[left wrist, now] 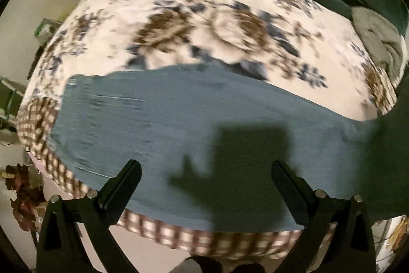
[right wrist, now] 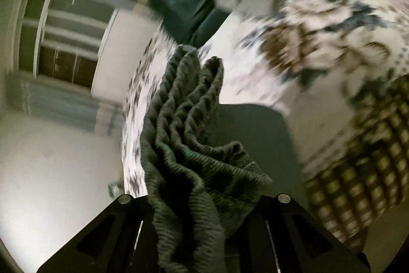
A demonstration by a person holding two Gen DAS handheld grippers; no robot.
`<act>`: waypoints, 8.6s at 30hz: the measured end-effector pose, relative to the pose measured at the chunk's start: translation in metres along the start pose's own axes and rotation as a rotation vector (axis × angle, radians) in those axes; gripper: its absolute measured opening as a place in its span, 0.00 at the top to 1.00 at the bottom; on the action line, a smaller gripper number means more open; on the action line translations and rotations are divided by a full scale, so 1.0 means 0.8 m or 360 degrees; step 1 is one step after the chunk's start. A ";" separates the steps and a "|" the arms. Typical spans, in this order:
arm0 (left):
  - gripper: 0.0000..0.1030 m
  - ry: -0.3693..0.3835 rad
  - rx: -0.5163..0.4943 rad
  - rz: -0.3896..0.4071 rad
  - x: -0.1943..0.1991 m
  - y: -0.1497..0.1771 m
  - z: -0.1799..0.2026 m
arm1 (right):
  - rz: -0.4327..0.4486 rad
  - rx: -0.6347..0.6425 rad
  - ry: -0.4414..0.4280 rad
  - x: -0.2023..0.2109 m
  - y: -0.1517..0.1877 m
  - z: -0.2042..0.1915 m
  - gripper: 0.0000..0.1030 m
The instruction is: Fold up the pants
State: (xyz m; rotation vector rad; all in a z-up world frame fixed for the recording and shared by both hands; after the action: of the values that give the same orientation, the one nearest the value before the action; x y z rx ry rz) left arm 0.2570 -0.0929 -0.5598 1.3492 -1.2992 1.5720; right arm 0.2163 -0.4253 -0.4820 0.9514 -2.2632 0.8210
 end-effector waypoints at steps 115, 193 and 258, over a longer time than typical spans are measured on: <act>0.74 0.0611 0.1460 0.0242 -0.135 -0.063 -0.378 | -0.1048 0.0722 0.0971 -0.286 0.246 -0.040 0.08; 0.21 0.0067 0.0054 -0.0189 -0.080 -0.008 0.063 | -0.0542 0.0233 0.0384 -0.105 0.007 0.180 0.85; 0.02 0.0684 0.0140 -0.0496 -0.145 0.055 0.061 | -0.0378 -0.0518 -0.0151 -0.132 0.185 0.196 0.54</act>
State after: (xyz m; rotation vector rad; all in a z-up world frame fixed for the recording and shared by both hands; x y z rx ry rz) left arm 0.2569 -0.1389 -0.6850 1.1182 -0.7310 1.5969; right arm 0.1293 -0.4075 -0.7050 1.0914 -2.2168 0.2992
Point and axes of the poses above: each gripper's, at about its wrist camera, not at the fingertips, and x roughly against the way its jaws point, z to its right, y to its underside, the point moved 7 cm from there along -x, roughly the way its jaws point, and after that the axes turned 12 degrees about x, right-handed, at the moved point
